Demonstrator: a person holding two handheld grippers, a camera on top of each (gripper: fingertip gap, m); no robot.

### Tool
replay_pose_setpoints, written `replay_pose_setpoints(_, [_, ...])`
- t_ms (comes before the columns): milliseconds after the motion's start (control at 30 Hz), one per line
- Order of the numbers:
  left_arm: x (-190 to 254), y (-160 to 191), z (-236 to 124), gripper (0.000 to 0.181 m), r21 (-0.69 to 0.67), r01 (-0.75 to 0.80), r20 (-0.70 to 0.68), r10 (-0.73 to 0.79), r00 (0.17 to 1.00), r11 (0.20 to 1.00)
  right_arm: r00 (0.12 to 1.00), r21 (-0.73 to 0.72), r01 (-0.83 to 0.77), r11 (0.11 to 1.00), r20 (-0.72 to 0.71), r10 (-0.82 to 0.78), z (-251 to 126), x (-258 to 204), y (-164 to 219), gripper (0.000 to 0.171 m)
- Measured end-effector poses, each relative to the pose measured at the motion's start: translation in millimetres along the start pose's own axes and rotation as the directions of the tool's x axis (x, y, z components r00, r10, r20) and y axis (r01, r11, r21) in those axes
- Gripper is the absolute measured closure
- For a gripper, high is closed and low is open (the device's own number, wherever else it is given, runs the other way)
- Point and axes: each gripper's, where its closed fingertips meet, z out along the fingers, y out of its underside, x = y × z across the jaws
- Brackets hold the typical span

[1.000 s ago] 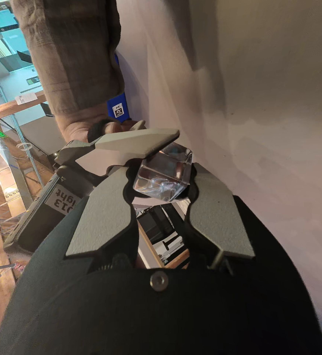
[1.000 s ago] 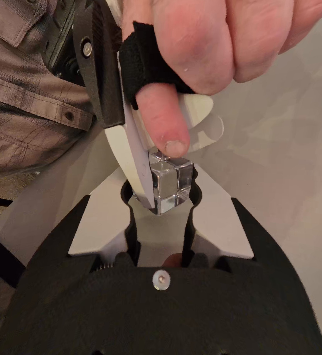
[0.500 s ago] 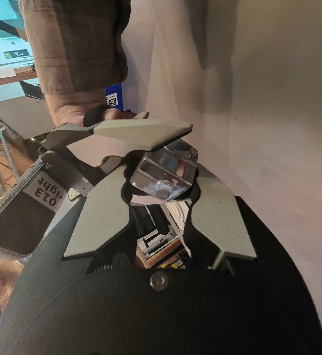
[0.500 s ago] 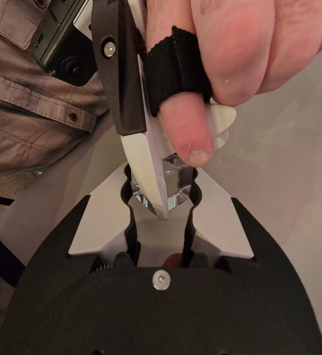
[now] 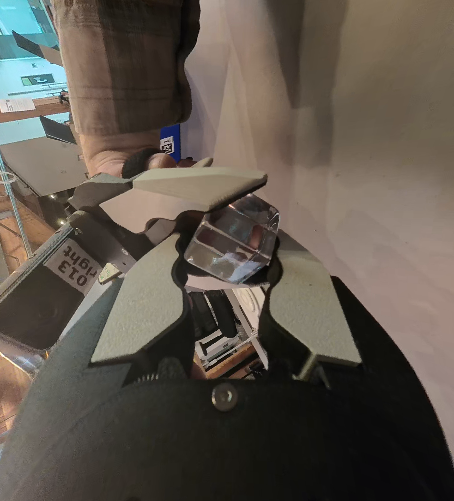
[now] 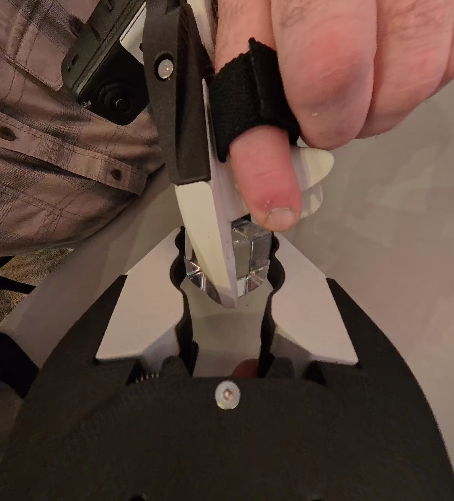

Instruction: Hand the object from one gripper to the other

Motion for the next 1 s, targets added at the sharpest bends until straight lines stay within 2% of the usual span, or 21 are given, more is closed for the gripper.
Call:
replay_pose_setpoints(433, [5,-6,-1,0.117,0.015,0.051,-0.058,-0.050,0.997,0.999,1.000,-0.020,-0.013,1.000,-0.019,0.012,2,3,3,0.114])
replay_pose_setpoints(500, [6,-7,-1,0.123,0.027,0.038,-0.058,-0.037,0.998,0.999,1.000,-0.015,-0.009,1.000,-0.008,0.009,3,1,1,0.115])
replay_pose_setpoints(733, [8,-8,-2,0.124,0.031,0.035,-0.056,-0.033,0.998,0.999,1.000,-0.026,-0.014,1.000,0.007,0.015,6,-1,3,0.115])
replay_pose_setpoints(1000, [-1,2,-5,0.125,0.011,0.115,-0.010,-0.115,0.993,0.993,0.997,0.025,-0.004,1.000,-0.079,0.006,-5,9,-7,0.106])
